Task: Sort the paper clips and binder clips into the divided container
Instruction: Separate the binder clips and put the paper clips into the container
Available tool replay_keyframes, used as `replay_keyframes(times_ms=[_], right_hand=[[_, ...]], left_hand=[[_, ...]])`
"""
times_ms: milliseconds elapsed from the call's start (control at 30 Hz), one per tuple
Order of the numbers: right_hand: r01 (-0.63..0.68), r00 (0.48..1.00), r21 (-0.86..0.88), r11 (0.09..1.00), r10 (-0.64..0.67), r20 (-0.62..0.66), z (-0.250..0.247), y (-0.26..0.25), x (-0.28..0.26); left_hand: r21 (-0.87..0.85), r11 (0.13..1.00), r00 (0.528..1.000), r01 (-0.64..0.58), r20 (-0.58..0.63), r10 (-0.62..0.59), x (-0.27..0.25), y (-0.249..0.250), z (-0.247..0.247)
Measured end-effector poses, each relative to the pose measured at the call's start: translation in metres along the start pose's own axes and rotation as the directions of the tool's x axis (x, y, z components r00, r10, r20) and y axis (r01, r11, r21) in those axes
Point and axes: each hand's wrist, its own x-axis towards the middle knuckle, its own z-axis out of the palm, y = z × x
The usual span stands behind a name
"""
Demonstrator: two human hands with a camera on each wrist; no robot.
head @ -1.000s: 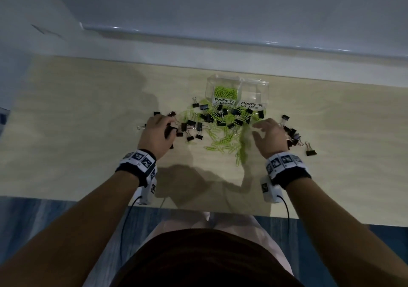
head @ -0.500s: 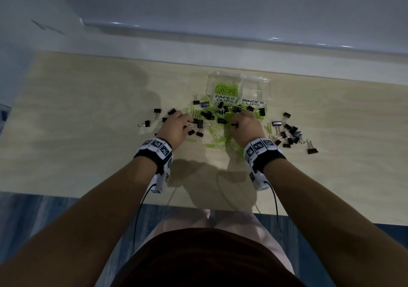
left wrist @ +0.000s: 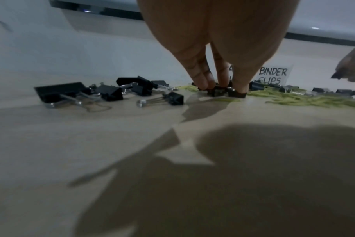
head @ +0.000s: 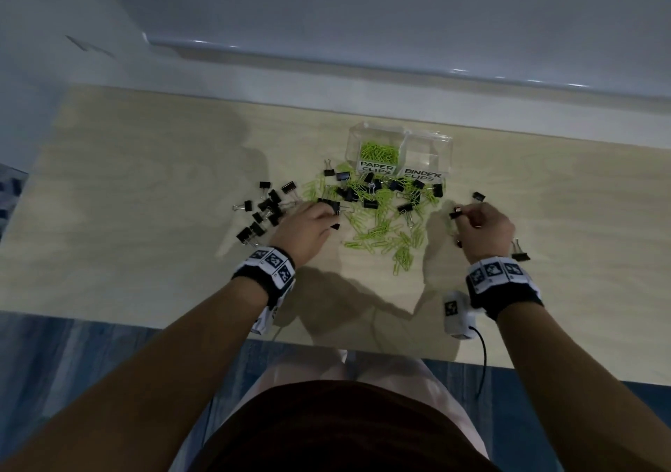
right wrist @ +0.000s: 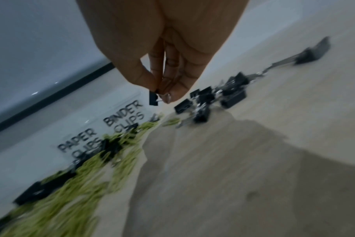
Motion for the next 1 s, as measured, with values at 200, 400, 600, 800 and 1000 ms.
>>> replay_keyframes(times_ms=[200,400,600,800,1000], right_hand=[[0.133,0.988,-0.22,0.966,-0.147,-0.05,-0.01,0.022,0.008],[0.512,0.854,-0.205,0.834,-0.47,0.222,0.035,-0.033,-0.03],[0.846,0.449,-0.13,0.517,-0.56,0.696,0.104,-0.083,-0.097],[0.903,0.38,-0.171,0.393,-0.549,0.745,0.118,-0.073,-0.112],[0.912,0.388,-0.229,0.339,-0.536,0.75,0.092,-0.054,-0.089]], left_hand=[[0.015,0.996,0.995,0.089,-0.047,-0.088,-0.018,-0.027,-0.01],[0.027,0.997,0.986,0.07,-0.155,-0.065,-0.004,-0.029,-0.019],[0.159,0.984,0.99,-0.076,0.133,0.055,0.015,-0.014,-0.011],[0.106,0.988,0.993,-0.11,0.052,0.105,-0.028,-0.049,-0.02],[0.081,0.997,0.999,0.008,-0.049,-0.004,-0.018,-0.053,-0.037]])
